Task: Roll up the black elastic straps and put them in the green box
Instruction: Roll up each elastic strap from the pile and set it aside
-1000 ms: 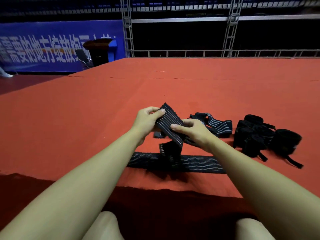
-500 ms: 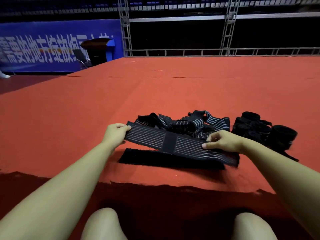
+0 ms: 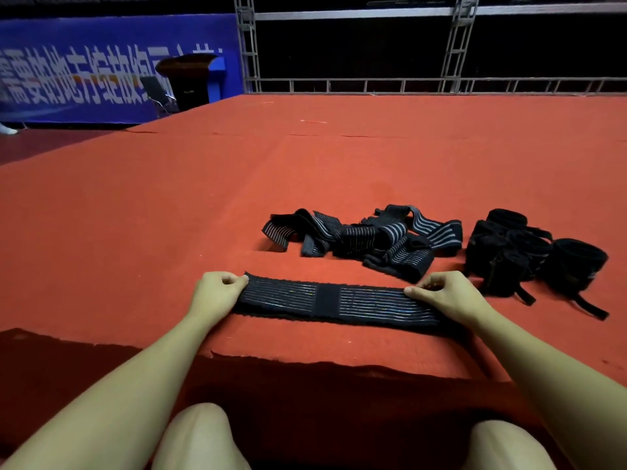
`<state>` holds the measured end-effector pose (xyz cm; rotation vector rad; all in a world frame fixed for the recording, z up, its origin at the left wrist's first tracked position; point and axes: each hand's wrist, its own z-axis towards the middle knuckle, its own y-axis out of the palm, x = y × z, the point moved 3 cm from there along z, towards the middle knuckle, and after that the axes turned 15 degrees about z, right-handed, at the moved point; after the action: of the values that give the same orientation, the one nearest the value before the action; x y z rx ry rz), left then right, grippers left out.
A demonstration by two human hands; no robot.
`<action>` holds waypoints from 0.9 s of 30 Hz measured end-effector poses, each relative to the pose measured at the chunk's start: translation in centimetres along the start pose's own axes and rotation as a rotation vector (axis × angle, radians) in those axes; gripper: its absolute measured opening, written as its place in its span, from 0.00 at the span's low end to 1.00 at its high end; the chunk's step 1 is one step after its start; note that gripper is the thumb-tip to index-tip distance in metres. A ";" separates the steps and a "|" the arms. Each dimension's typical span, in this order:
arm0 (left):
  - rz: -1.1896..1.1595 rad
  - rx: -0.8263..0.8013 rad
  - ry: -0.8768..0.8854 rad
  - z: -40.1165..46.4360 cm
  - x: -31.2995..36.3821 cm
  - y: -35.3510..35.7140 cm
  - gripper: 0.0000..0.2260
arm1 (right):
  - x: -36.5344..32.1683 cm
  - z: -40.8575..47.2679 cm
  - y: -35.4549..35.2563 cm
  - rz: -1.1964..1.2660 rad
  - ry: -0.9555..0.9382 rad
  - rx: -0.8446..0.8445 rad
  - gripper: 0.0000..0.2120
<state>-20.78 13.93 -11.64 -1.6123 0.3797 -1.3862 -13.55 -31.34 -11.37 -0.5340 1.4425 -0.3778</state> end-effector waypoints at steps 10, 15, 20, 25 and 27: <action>0.143 0.057 0.075 -0.4 -0.9 0.6 0.10 | 1.5 -0.2 0.9 -0.030 -0.019 0.102 0.17; 0.111 0.067 0.053 -0.6 -1.2 0.7 0.11 | 1.5 -0.7 0.4 0.129 -0.038 0.171 0.14; 0.149 0.064 0.054 -0.8 -0.9 0.9 0.08 | 1.7 -0.6 0.5 0.100 -0.032 0.192 0.13; 0.229 0.105 0.098 -0.8 -0.6 1.2 0.02 | 1.4 -1.2 1.0 -0.013 -0.089 0.266 0.11; 0.225 0.126 0.086 -0.6 -0.7 1.3 0.03 | 1.2 -1.3 1.1 -0.072 -0.123 0.284 0.13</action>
<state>-21.09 13.57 -13.13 -1.3666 0.4985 -1.2836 -14.80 -31.29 -13.02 -0.3721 1.2283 -0.5873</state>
